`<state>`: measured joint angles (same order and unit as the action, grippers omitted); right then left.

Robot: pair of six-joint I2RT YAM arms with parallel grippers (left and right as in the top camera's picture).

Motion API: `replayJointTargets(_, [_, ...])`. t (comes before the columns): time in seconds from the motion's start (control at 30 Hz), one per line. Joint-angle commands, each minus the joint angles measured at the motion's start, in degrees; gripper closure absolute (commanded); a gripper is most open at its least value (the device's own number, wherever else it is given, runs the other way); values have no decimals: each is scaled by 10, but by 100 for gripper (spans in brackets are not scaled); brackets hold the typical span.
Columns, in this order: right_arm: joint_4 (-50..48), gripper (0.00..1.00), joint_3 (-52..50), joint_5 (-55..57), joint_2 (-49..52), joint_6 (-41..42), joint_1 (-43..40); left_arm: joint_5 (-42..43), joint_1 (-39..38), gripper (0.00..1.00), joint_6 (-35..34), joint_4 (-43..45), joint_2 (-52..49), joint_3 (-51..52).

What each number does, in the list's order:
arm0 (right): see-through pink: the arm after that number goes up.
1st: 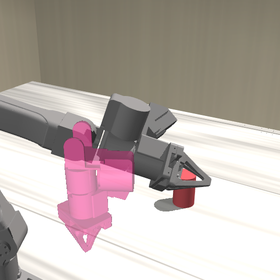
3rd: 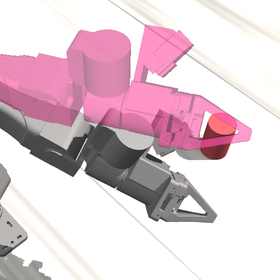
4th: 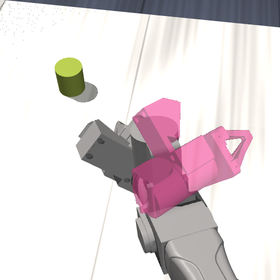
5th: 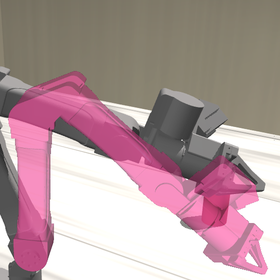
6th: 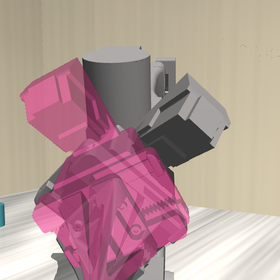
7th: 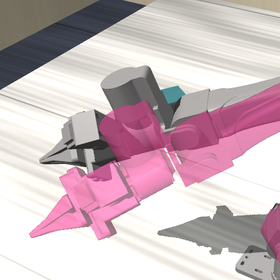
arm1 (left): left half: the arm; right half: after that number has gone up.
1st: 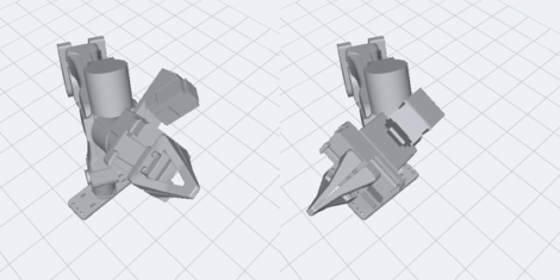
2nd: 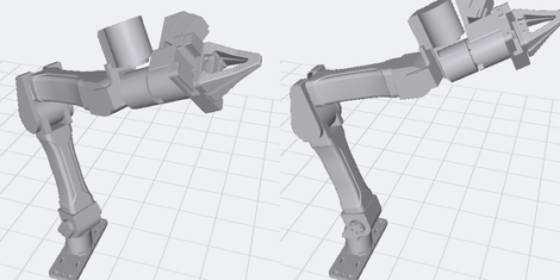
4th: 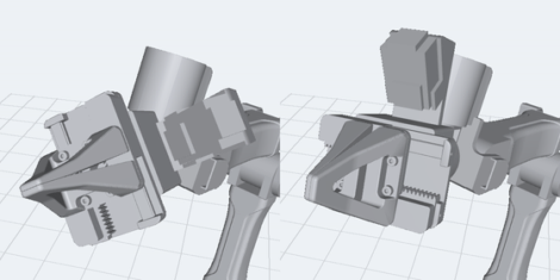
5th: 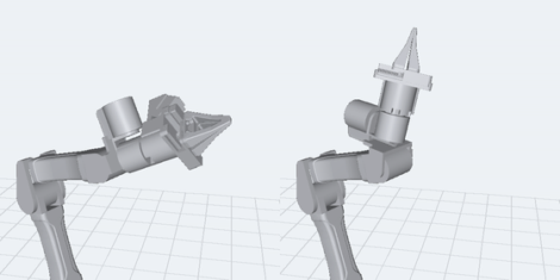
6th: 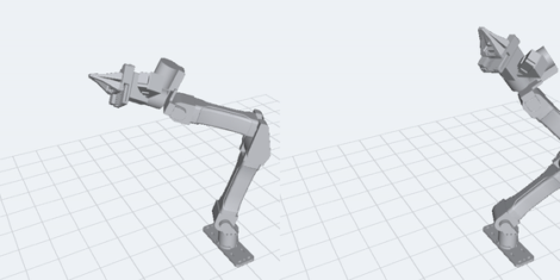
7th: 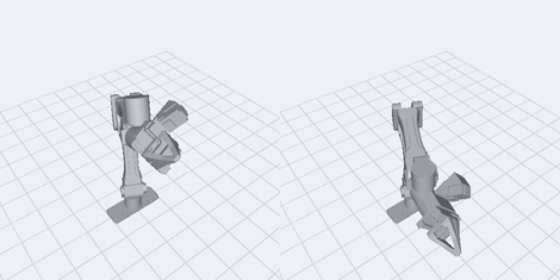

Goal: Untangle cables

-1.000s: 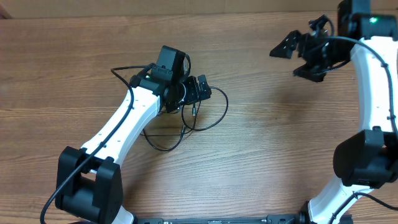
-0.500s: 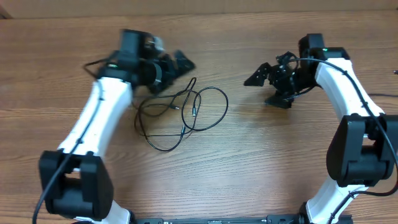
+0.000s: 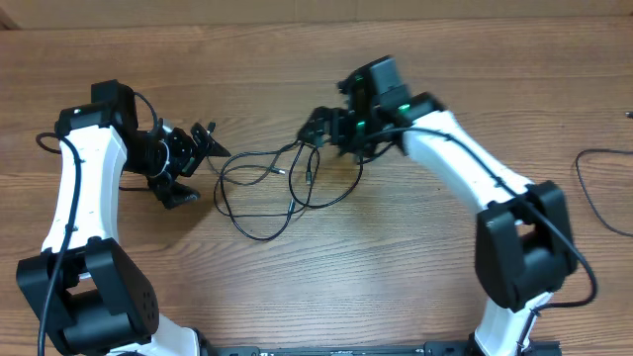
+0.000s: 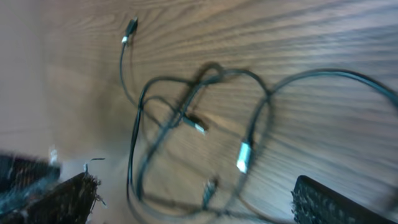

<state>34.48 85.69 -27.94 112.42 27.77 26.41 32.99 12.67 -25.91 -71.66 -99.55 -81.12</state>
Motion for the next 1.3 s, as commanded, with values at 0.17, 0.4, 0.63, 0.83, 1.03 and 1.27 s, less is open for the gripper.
replayJointTargets(0.17, [-103,67,-2,86,77,55,63,-52,-18,1,32,-30,-3,-6])
replayJointTargets(0.4, [-81,96,17,74,67,54,28,-99,-33,0,1,-60,-3,38])
replayJointTargets(0.63, [-77,96,21,-24,50,54,-31,-87,-77,0,-131,50,-3,169])
replayJointTargets(0.83, [-58,96,21,-25,50,47,-37,-61,-132,8,-273,145,-3,240])
replayJointTargets(1.03, [-49,96,21,-26,50,48,-36,-59,-147,15,-348,197,-3,242])
replayJointTargets(1.27, [-35,96,21,-16,50,37,-36,42,-145,17,-355,213,-3,240])
